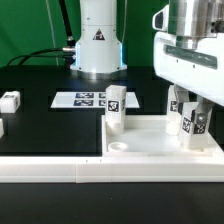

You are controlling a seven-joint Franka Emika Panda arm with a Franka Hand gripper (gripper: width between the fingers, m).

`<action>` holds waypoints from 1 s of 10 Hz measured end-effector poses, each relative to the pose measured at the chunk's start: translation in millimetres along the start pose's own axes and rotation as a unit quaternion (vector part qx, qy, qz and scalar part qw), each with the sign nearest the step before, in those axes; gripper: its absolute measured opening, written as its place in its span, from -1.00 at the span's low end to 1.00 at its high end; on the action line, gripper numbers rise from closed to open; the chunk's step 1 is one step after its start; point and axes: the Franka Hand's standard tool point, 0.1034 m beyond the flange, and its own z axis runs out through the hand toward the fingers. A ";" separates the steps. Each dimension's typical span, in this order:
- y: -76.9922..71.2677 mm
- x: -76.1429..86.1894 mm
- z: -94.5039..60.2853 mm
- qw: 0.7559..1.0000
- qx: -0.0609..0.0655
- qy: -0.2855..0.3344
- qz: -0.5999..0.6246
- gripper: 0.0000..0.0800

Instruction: Assemble square table

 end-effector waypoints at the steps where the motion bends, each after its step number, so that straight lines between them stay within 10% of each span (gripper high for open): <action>1: -0.2 -0.2 -0.2 1.000 0.000 0.000 -0.012 0.28; 4: -3.0 -6.1 -1.0 0.994 0.007 -0.001 -0.107 0.60; 10: -5.2 -11.6 -0.8 0.933 0.011 0.002 -0.359 0.62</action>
Offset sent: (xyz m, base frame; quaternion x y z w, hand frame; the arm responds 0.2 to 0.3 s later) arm -0.0019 0.0185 0.0019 0.0284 -0.0297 -0.1271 0.9910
